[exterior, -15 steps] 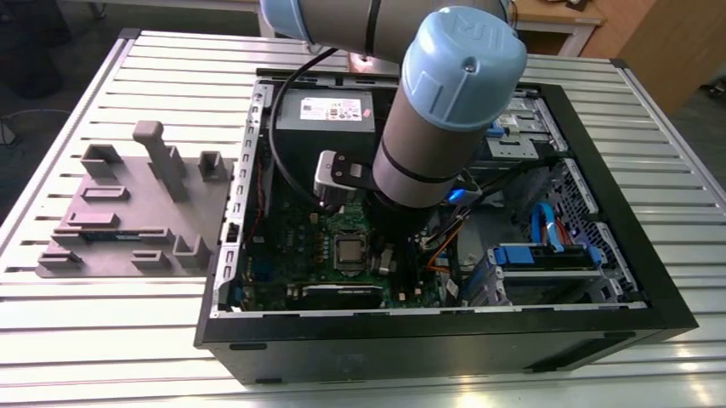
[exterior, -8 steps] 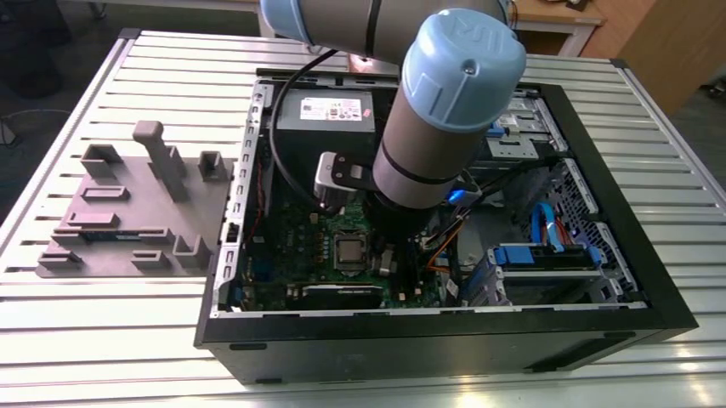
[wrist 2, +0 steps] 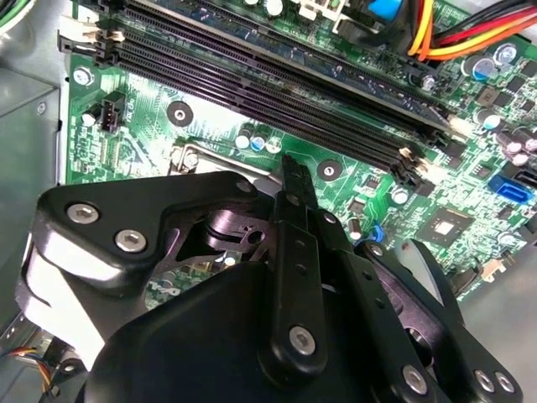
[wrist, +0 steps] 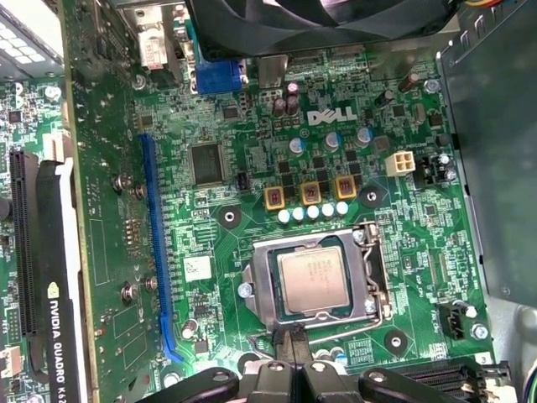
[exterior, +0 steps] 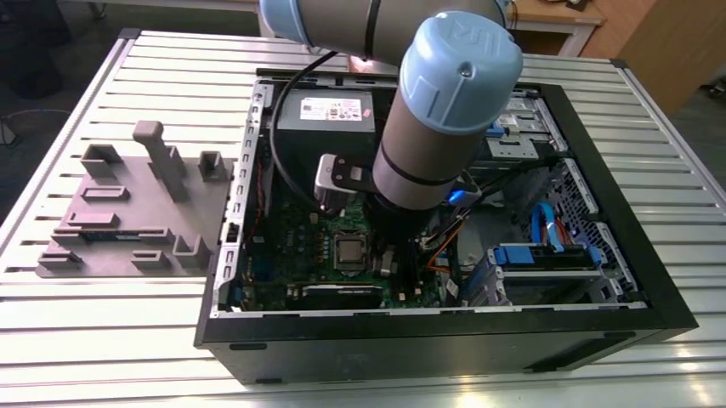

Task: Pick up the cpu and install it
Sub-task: 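Install the first cpu locking lever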

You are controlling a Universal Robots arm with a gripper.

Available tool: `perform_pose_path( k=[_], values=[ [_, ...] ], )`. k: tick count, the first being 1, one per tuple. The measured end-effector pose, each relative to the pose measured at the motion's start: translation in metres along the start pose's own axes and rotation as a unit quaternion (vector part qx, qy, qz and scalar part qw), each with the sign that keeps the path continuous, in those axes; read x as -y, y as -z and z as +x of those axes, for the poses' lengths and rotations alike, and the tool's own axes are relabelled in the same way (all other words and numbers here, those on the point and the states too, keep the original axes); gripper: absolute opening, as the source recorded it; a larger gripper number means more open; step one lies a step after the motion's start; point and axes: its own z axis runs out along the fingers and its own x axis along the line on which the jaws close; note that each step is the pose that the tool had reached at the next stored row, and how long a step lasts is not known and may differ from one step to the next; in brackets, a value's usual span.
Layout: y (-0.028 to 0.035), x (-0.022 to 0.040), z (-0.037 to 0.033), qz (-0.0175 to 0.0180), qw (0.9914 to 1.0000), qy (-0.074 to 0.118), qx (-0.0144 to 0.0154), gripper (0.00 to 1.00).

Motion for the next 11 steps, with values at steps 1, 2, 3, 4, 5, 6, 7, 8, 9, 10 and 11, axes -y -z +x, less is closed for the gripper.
perform_pose_path(
  k=[1, 2, 3, 4, 5, 6, 7, 8, 9, 10, 11],
  values=[
    [-0.0001, 0.0001, 0.0, 0.0, 1.0, 0.0, -0.0001, 0.1],
    [-0.0002, 0.0003, 0.0, 0.0, 1.0, 0.0, -0.0001, 0.1],
    [-0.0004, 0.0007, -0.0001, -0.0001, 1.0, 0.001, -0.0001, 0.1],
    [-0.0007, 0.0011, -0.0002, 0.0, 1.0, 0.001, -0.0001, 0.1],
    [-0.0009, 0.0016, -0.0002, 0.0, 1.0, 0.001, 0.0, 0.1],
    [-0.0013, 0.0017, -0.0002, 0.0, 1.0, 0.001, -0.0001, 0.1],
    [-0.0019, 0.0018, -0.0002, 0.0, 1.0, 0.001, 0.0, 0.1],
    [-0.0024, 0.0019, -0.0002, 0.0, 1.0, 0.001, -0.0001, 0.1],
    [-0.0031, 0.002, -0.0002, 0.0, 1.0, 0.001, -0.0001, 0.1],
    [-0.0038, 0.0021, -0.0002, 0.0, 1.0, 0.001, -0.0001, 0.1],
    [-0.0043, 0.0021, -0.0001, 0.0, 1.0, 0.001, -0.0002, 0.1]
  ],
)
